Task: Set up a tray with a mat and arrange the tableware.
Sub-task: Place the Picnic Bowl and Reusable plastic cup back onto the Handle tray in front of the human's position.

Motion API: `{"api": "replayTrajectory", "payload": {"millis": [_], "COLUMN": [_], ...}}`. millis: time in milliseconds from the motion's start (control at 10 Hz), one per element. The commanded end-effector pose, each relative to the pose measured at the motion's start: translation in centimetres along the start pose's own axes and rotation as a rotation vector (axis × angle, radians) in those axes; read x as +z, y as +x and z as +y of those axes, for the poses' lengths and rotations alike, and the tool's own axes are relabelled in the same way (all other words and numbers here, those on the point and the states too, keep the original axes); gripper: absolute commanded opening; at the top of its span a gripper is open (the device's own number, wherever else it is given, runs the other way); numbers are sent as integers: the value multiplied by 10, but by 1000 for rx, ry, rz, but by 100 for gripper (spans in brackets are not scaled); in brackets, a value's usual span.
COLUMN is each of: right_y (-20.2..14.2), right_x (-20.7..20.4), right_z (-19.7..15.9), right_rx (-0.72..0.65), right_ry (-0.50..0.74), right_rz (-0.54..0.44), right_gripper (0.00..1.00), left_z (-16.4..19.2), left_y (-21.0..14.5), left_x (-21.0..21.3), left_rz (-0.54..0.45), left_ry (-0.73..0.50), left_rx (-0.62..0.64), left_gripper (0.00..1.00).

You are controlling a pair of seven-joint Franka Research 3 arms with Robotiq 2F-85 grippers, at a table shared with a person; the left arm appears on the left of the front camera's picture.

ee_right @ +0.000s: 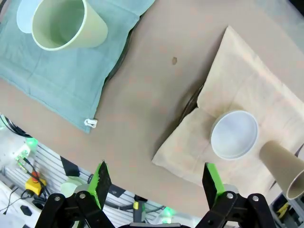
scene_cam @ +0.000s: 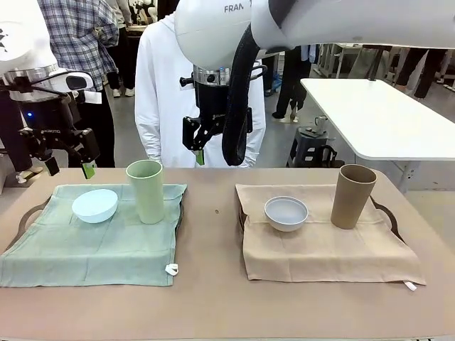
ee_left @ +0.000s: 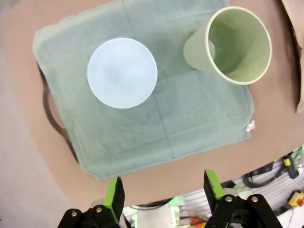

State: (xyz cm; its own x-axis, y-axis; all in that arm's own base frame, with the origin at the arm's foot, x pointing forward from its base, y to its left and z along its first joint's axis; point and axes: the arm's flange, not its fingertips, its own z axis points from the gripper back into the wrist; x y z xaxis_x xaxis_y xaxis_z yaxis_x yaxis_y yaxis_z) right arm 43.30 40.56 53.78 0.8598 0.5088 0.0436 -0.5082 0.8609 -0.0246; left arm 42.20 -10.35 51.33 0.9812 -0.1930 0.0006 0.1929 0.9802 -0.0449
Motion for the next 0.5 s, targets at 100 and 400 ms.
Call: {"api": "replayTrajectory", "payload": {"millis": [100,400], "right_y": [-9,-9], "right_x": [-4,-4], "right_z": [-3,-3], "right_rx": [9,9], "right_ry": [31,31], "right_rz": [-5,-5], "right_gripper": [100,100], "left_z": [2,2], "left_y": [-1,-1], "left_x": [1,1], "left_rz": [-8,-8], "left_ry": [-9,-9], "left_rx": [-16,-16], "left_gripper": [87,87]}}
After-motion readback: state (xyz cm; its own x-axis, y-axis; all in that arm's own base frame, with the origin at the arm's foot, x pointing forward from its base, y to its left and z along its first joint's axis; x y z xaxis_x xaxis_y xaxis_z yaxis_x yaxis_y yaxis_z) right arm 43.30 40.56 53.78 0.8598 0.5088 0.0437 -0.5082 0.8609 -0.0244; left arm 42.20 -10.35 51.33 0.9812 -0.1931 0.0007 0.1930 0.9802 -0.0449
